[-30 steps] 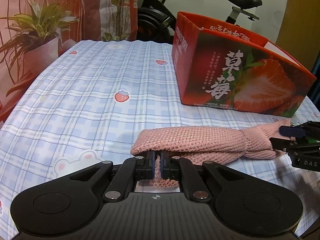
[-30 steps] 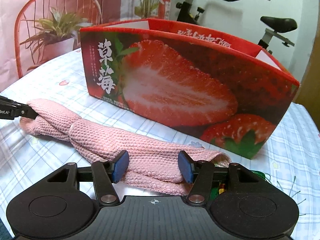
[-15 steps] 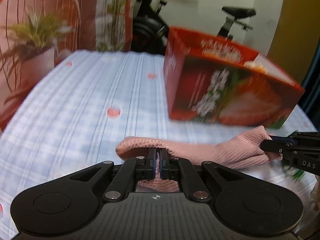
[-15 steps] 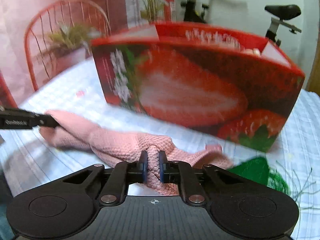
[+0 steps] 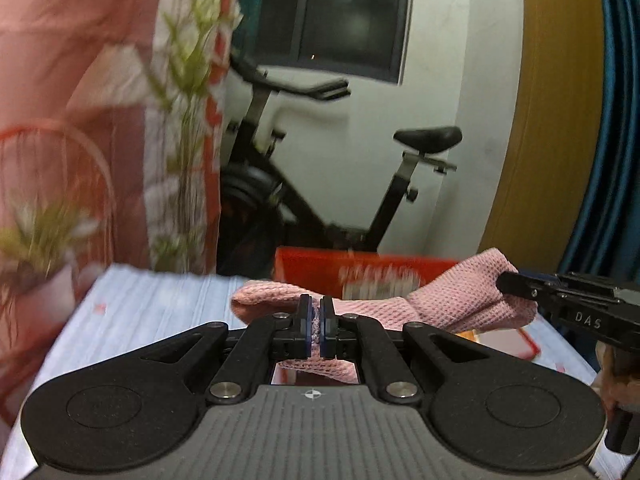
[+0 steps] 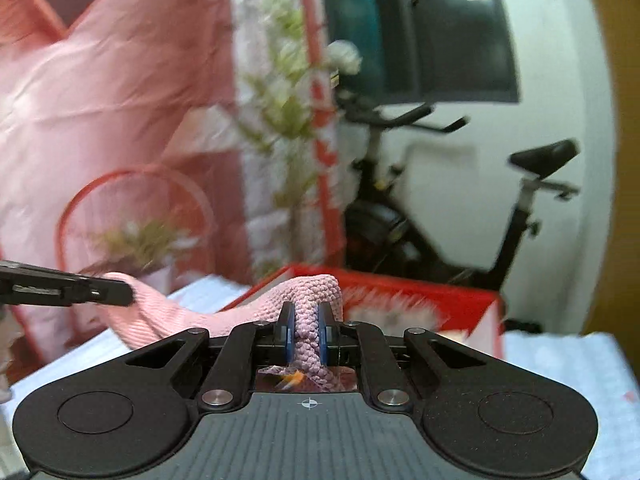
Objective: Organize soft objects
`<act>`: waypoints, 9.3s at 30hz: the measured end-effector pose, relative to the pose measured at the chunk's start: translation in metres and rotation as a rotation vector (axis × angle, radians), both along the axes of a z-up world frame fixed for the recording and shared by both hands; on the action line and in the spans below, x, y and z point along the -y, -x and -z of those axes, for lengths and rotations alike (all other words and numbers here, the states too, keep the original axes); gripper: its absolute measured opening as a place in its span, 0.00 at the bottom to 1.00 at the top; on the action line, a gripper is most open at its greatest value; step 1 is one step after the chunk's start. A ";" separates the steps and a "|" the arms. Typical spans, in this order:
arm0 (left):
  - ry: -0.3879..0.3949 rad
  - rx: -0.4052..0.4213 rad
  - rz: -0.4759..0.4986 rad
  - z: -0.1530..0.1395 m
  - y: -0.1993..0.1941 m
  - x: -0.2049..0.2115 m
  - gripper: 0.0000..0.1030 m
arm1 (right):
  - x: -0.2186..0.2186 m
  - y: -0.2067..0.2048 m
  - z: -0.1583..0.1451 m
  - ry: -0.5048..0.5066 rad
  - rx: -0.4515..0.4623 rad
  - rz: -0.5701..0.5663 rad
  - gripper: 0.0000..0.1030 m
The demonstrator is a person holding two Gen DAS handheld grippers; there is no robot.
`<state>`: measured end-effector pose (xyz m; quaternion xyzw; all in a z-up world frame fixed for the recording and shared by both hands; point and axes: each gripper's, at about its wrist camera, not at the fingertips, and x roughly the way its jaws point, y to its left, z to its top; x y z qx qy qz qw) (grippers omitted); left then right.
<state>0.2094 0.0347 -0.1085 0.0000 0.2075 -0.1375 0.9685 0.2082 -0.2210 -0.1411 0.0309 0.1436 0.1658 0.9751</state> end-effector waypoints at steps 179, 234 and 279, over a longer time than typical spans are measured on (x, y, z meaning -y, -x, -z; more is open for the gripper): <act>-0.130 0.050 -0.075 -0.038 0.025 0.032 1.00 | -0.002 -0.013 -0.017 0.046 -0.122 0.231 1.00; -0.124 0.158 -0.177 -0.109 0.167 0.029 1.00 | 0.020 0.190 -0.124 0.026 0.025 0.393 1.00; -0.130 0.146 -0.200 -0.110 0.168 0.028 1.00 | 0.023 0.185 -0.123 0.037 0.016 0.394 1.00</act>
